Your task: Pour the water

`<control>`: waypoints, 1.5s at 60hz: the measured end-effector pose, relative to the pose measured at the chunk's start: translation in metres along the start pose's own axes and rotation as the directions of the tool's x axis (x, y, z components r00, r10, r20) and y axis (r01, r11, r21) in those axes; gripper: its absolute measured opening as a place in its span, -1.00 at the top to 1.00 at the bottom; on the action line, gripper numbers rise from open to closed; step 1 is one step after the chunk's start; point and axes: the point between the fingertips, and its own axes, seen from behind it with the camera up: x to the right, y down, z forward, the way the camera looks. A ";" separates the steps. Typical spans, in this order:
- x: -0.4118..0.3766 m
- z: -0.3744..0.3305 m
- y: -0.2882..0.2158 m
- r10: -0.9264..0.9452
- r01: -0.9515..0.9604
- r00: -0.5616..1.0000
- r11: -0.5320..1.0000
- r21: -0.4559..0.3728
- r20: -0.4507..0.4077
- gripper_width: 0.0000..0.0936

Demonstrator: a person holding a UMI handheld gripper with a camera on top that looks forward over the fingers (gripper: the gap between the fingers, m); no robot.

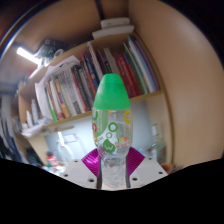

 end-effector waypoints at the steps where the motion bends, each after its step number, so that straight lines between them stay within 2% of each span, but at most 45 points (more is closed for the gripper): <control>1: 0.014 0.000 -0.003 -0.039 0.039 0.999 0.999 0.017 -0.023 0.29; 4: 0.054 -0.001 -0.002 -0.121 0.126 0.989 0.991 0.048 -0.088 0.24; 7: 0.094 -0.005 0.020 -0.186 0.192 0.973 0.981 0.030 -0.136 0.23; 14: 0.177 -0.015 0.109 -0.255 0.234 0.939 0.965 -0.117 -0.230 0.24; 22: 0.214 -0.025 0.183 -0.245 0.200 0.935 0.962 -0.188 -0.256 0.24; 32: 0.228 -0.028 0.233 -0.248 0.188 0.934 0.954 -0.233 -0.258 0.20; 33: 0.226 -0.026 0.224 -0.253 0.206 0.932 0.959 -0.196 -0.258 0.20; 36: 0.228 -0.028 0.225 -0.260 0.218 0.927 0.960 -0.178 -0.270 0.20; 43: 0.229 -0.027 0.225 -0.278 0.236 0.919 0.956 -0.174 -0.278 0.20; 46: 0.229 -0.027 0.224 -0.270 0.226 0.919 0.958 -0.175 -0.288 0.14; 51: 0.229 -0.027 0.228 -0.270 0.216 0.918 0.955 -0.205 -0.292 -0.10; 53: 0.230 -0.030 0.233 -0.261 0.193 0.919 0.951 -0.242 -0.295 -0.22; 56: 0.231 -0.041 0.241 -0.236 0.141 0.922 0.942 -0.303 -0.305 -0.52; 59: 0.224 -0.055 0.238 -0.200 0.096 0.927 0.945 -0.314 -0.318 -0.84; 72: 0.158 -0.154 0.218 -0.163 0.037 0.924 0.939 -0.342 -0.347 -0.80; 90: -0.014 -0.320 0.166 -0.185 0.064 0.931 0.931 -0.358 -0.315 -0.80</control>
